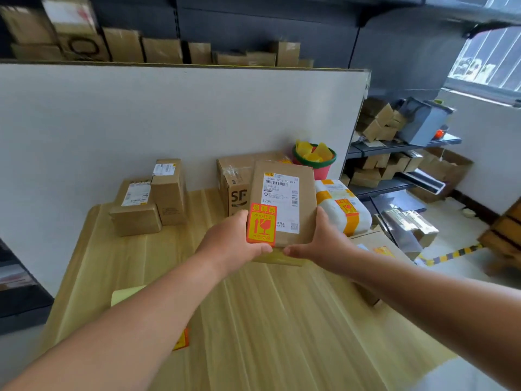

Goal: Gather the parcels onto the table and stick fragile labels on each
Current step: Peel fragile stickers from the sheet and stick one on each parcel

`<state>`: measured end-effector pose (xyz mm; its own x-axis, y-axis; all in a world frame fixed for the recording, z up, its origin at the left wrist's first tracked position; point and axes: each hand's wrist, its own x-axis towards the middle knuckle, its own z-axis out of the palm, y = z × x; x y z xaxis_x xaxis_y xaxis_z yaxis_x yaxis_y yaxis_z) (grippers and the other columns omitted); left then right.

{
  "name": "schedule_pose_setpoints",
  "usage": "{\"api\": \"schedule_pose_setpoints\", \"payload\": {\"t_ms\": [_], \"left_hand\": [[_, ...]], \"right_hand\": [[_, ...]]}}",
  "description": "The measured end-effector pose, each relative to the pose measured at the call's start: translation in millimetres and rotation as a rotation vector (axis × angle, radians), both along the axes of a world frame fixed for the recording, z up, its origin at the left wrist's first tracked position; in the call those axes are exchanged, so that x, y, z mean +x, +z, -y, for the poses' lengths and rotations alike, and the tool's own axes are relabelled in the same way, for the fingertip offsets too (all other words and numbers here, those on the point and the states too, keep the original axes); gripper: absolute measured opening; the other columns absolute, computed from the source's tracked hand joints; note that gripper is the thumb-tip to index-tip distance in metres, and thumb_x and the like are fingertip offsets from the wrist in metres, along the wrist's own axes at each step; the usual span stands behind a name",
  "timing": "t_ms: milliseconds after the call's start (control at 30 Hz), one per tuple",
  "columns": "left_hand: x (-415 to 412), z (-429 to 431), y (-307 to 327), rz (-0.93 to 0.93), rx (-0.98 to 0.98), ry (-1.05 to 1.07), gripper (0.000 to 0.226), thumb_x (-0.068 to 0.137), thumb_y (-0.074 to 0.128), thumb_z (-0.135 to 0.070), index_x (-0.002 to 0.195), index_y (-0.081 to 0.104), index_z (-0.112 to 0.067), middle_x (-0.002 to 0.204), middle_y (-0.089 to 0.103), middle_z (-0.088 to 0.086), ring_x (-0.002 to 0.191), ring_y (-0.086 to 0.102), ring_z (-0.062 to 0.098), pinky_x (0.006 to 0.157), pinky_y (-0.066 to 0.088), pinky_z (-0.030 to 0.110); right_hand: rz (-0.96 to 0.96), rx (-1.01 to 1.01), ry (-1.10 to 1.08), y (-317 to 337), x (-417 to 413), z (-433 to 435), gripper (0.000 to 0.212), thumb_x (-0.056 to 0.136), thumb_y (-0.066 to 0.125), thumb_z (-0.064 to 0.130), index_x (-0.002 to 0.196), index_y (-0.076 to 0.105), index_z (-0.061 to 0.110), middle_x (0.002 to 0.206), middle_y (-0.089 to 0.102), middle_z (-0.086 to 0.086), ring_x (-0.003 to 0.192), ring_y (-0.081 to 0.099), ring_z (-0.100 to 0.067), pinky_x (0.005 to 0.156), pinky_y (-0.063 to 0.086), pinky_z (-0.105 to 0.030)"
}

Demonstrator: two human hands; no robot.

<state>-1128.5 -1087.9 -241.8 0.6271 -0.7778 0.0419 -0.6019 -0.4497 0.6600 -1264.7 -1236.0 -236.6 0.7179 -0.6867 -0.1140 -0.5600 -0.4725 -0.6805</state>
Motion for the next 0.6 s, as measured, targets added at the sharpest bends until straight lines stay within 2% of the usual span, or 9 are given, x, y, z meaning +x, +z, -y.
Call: {"api": "schedule_pose_setpoints", "payload": {"t_ms": [67,167,300,600], "left_hand": [[-2.8,5.6,4.0,0.026,-0.019,0.001,0.049,0.071,0.078,-0.046,0.111,0.053,-0.034,0.096,0.068,-0.014,0.088,0.064,0.010,0.081,0.052,0.034],[-5.0,15.6,3.0,0.048,-0.016,0.002,0.049,0.072,0.077,-0.049,0.112,0.052,-0.034,0.096,0.067,-0.014,0.086,0.063,0.009,0.079,0.052,0.032],[-0.3,34.8,-6.4,0.036,0.032,0.010,0.049,0.071,0.077,-0.050,0.110,0.053,-0.033,0.096,0.068,-0.013,0.087,0.064,0.010,0.080,0.052,0.032],[18.4,104.1,-46.9,-0.104,0.118,0.114,0.046,0.067,0.078,-0.050,0.103,0.055,-0.032,0.092,0.068,-0.014,0.085,0.064,0.008,0.079,0.054,0.033]], "right_hand": [[0.009,-0.010,-0.013,5.6,-3.1,5.1,0.115,0.065,0.087,0.039,0.150,0.012,0.016,0.135,0.044,0.004,0.114,0.044,-0.011,0.086,0.043,-0.026],[0.020,-0.022,-0.012,6.5,-4.0,13.7,0.115,0.065,0.087,0.036,0.150,0.012,0.017,0.129,0.042,0.010,0.112,0.042,-0.008,0.087,0.043,-0.026],[-0.024,0.016,-0.023,-5.6,1.9,34.8,0.123,0.063,0.088,0.038,0.152,0.006,0.017,0.142,0.041,0.002,0.128,0.043,-0.016,0.098,0.042,-0.031],[-0.141,0.168,0.064,-44.7,36.3,117.2,0.120,0.065,0.087,0.035,0.153,0.008,0.018,0.140,0.042,0.004,0.128,0.042,-0.016,0.099,0.041,-0.030]]}}
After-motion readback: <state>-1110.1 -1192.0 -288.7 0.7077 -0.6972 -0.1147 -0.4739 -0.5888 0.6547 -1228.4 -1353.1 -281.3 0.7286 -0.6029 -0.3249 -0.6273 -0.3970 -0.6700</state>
